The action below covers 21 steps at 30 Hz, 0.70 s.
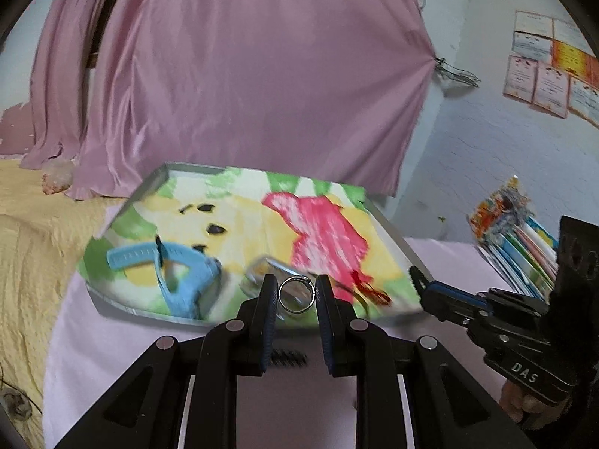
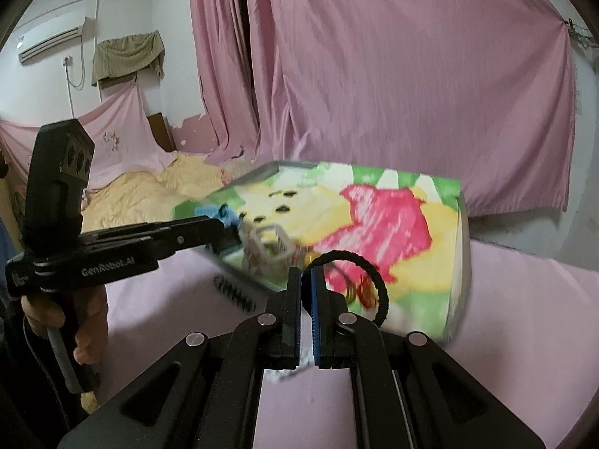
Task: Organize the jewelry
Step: 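Drop the ring into the tray with the left tool while the right tool drops the black hair tie there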
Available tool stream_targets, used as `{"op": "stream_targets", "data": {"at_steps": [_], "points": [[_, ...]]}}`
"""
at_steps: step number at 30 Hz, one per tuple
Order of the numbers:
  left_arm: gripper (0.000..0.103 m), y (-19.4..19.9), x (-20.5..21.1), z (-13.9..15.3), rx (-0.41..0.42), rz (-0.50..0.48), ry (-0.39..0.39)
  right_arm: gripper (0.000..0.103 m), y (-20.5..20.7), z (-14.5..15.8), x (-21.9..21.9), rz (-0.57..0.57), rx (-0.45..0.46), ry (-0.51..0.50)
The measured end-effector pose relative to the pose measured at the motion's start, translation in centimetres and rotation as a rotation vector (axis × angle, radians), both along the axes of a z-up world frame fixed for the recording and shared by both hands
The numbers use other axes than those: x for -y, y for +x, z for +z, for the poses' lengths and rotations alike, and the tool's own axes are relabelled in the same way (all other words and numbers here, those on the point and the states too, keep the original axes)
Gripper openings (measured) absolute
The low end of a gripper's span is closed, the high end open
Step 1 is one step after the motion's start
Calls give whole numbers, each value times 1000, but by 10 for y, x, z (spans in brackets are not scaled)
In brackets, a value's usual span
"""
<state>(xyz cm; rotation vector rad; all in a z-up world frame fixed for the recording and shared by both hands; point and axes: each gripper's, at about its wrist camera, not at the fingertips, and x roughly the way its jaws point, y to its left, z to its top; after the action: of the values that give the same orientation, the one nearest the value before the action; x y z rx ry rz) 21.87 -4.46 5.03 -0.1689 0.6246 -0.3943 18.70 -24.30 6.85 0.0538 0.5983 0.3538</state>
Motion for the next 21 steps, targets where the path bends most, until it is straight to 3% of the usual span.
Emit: {"op": "stream_targets", "data": {"at_steps": [8, 18, 21], "points": [[19, 31, -4, -13, -52, 56, 39, 5, 43, -12, -11, 13, -59, 26], [20, 31, -6, -19, -48, 77, 72, 5, 60, -40, -15, 37, -161, 23], [20, 35, -8, -26, -96, 86, 88, 5, 62, -41, -15, 39, -166, 23]]}}
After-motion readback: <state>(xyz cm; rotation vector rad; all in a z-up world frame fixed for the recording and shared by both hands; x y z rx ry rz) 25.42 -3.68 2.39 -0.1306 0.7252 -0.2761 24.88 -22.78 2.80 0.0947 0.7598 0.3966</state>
